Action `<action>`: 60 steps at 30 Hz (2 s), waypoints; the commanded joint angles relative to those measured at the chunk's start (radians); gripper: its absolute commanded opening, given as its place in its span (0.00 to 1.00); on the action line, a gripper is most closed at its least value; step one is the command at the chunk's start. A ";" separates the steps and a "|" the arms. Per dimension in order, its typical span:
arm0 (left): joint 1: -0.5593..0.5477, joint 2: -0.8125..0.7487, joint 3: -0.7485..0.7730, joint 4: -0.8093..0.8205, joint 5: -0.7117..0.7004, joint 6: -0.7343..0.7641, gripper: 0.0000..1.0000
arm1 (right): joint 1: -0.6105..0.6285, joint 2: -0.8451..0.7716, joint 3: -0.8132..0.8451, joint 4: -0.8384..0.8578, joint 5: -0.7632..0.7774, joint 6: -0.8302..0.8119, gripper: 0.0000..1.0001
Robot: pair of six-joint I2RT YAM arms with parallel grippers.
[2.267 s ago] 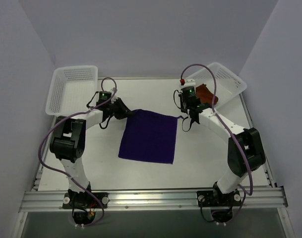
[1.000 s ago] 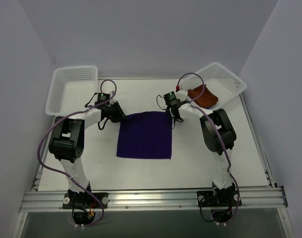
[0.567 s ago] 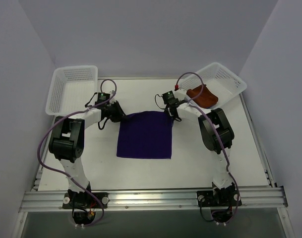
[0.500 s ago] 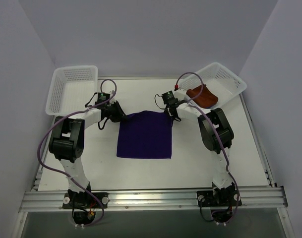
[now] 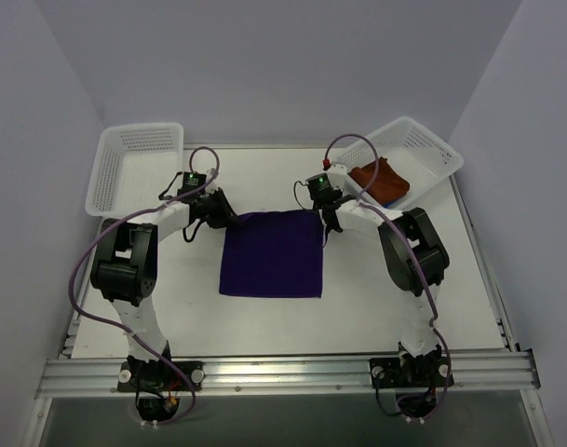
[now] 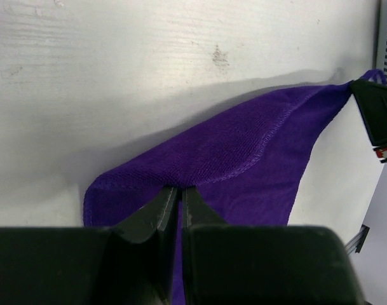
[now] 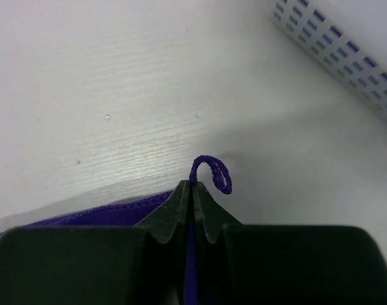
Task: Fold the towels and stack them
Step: Fold the towel
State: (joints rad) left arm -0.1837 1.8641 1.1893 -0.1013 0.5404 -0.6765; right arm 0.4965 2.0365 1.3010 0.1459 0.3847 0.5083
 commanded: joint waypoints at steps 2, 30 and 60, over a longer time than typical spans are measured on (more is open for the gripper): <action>0.003 -0.109 0.029 -0.023 0.047 0.035 0.02 | 0.007 -0.189 -0.094 0.178 -0.023 -0.165 0.00; -0.043 -0.506 -0.464 -0.140 -0.088 -0.034 0.02 | 0.155 -0.688 -0.654 0.155 -0.059 -0.039 0.00; -0.097 -0.658 -0.528 -0.334 -0.183 -0.075 0.02 | 0.241 -0.823 -0.781 0.072 -0.096 0.053 0.00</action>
State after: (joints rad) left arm -0.2787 1.2175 0.6605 -0.4011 0.3870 -0.7422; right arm 0.7292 1.2163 0.5331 0.2138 0.2775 0.5446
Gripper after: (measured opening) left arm 0.033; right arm 0.004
